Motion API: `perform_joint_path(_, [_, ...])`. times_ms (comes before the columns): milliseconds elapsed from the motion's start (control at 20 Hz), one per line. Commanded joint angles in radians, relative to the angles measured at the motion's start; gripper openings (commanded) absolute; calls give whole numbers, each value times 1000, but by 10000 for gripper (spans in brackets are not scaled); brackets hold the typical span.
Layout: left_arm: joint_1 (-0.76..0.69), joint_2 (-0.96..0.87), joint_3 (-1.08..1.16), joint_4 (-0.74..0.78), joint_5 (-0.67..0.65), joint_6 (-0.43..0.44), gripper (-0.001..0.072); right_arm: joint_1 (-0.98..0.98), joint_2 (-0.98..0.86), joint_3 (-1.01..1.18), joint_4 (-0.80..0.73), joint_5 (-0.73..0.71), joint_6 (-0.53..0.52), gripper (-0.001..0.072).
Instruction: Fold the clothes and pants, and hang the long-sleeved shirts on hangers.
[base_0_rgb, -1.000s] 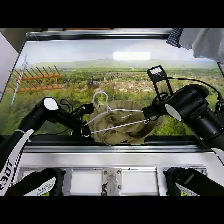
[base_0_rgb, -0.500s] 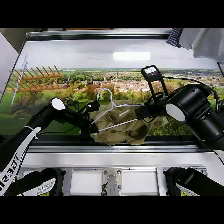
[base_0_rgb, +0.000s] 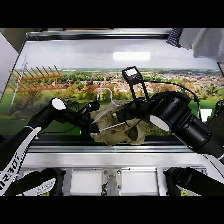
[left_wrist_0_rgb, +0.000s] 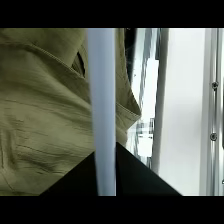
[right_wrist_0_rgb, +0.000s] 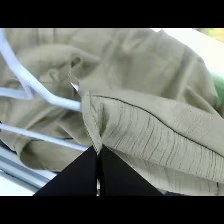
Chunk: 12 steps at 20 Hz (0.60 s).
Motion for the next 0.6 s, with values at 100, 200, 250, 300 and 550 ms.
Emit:
perform_joint_path(100, [-1, -1, 0, -2, -6, 1, 13, 20, -9, 1, 15, -83, 26, 12])
perform_joint_path(200, [0, -1, 0, -2, -11, 1, 13, 21, -9, 1, 15, -79, 26, 15])
perform_joint_path(250, [-1, -1, 0, -2, -11, 1, 13, 21, -9, 1, 19, -76, 25, 26])
perform_joint_path(300, [0, -1, 0, -1, -13, 1, 13, 21, -9, 1, 24, -70, 25, 53])
perform_joint_path(550, [0, -1, 0, -1, -14, 1, 13, -20, 39, 10, 30, 75, -83, 705])
